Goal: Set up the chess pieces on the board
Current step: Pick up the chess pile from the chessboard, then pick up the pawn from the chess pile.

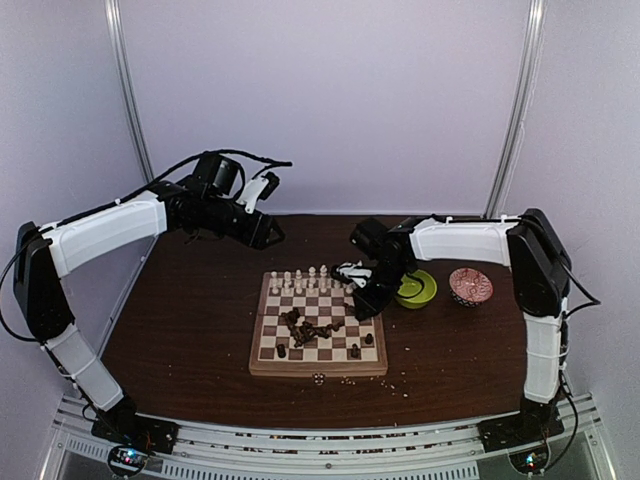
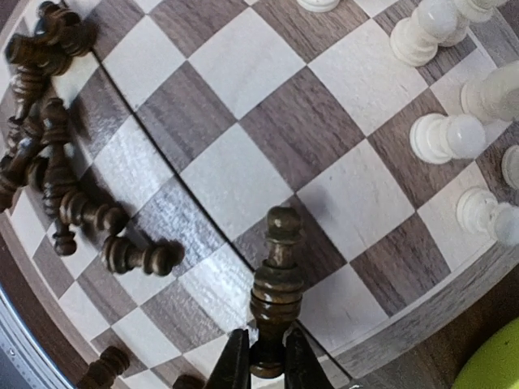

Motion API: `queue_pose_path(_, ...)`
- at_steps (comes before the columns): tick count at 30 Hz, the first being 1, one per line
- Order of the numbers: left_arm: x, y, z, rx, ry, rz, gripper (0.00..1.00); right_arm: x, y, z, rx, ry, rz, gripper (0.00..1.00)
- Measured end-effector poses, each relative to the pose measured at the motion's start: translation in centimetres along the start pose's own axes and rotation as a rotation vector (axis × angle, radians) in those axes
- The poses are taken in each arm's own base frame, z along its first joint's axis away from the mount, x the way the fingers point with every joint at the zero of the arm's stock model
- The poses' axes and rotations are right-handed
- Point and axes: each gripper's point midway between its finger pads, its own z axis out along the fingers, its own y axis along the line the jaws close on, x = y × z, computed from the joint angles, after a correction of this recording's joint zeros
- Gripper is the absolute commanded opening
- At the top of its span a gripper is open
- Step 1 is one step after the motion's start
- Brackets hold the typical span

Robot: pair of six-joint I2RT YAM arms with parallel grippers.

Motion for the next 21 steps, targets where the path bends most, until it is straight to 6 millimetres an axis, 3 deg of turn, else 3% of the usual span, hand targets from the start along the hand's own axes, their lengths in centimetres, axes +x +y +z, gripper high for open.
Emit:
queue_pose_path(5, 0.0, -0.9, 0.2, 0.054, 0.001, -0.015, 0.55, 0.8, 0.5, -3.4, -0.041, -0.099, -0.042, 0.05)
queue_pose_path(11, -0.8, -4.2, 1.5, 0.275, -0.028, -0.105, 0.51, -0.8, 2.3, -7.8, -0.092, -0.289, -0.146, 0.05)
queue_pose_path(16, -0.8, -7.5, 3.4, 0.495, -0.031, -0.248, 0.51, -1.2, 3.5, -8.4, -0.148, -0.336, -0.193, 0.05)
queue_pose_path(21, 0.5, -11.0, 4.7, 0.633, 0.003, -0.362, 0.49, -1.2, 4.2, -8.5, -0.187, -0.347, -0.212, 0.05)
